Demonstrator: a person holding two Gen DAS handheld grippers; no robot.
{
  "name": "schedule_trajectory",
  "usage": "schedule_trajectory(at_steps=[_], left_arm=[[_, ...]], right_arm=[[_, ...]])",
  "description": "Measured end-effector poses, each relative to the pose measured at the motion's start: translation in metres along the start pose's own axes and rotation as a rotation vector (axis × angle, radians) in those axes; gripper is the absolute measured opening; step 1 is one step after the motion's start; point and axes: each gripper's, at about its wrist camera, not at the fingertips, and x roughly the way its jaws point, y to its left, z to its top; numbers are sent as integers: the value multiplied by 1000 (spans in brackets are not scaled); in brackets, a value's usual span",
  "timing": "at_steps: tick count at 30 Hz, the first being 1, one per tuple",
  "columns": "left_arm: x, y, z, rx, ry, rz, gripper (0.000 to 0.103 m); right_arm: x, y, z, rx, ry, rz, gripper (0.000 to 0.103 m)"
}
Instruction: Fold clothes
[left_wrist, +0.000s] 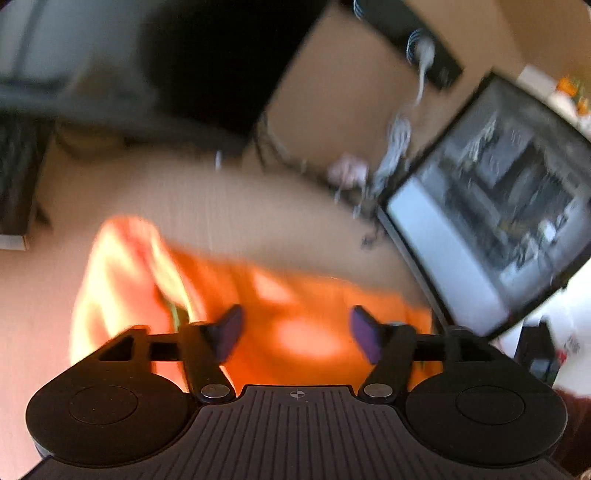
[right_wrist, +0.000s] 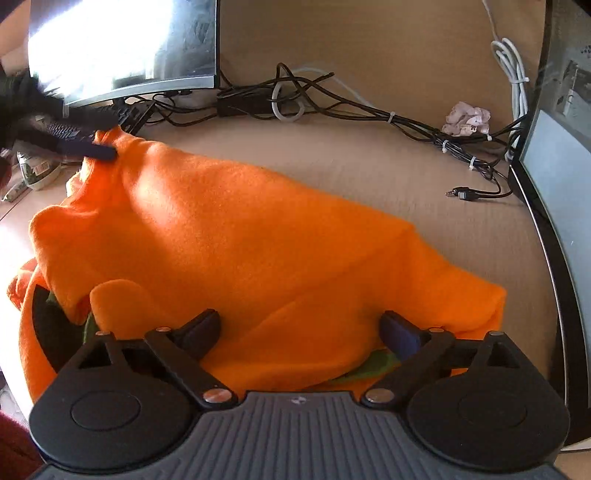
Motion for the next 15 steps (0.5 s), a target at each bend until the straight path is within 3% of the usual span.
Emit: schedule_trajectory(at_steps=[2, 6, 10, 15], left_arm=[[7, 12, 5, -7, 20, 47, 80], [27, 38, -4, 12, 101, 114, 57], [17, 38, -4, -2, 78, 122, 57], [-8, 3, -7, -38, 82, 18, 70]], right_arm=[[-1, 1, 1, -3, 0, -3, 98], [2, 1, -5, 24, -3, 0, 103], [0, -3, -10, 69, -2, 18, 103], [1, -1, -10, 69, -2, 7, 103]])
